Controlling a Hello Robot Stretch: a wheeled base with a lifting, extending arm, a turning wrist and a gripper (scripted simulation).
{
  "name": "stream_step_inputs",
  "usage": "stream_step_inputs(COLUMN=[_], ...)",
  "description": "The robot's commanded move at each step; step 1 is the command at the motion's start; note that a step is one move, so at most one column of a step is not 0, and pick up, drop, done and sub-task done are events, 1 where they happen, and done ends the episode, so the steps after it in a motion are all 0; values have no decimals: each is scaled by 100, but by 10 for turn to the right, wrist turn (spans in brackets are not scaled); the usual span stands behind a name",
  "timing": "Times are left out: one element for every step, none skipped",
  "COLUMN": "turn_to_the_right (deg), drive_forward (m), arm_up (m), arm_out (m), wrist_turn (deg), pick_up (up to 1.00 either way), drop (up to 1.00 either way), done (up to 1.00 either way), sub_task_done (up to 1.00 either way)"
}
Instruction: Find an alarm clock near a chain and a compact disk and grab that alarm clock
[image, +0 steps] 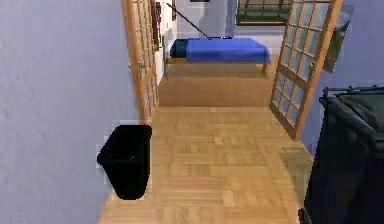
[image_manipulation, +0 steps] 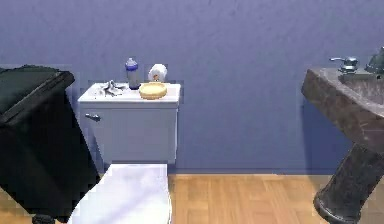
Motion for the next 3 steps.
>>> stream_step_inputs(turn_to_the_right=[0,180,30], drive_forward=[60,0,0], arm_up=[0,0,0], arm_out=[0,0,0], wrist_turn=[0,0,0], pick_up=[0,0,0], drop=[0,0,0], done=[0,0,0], sub_task_done=[0,0,0])
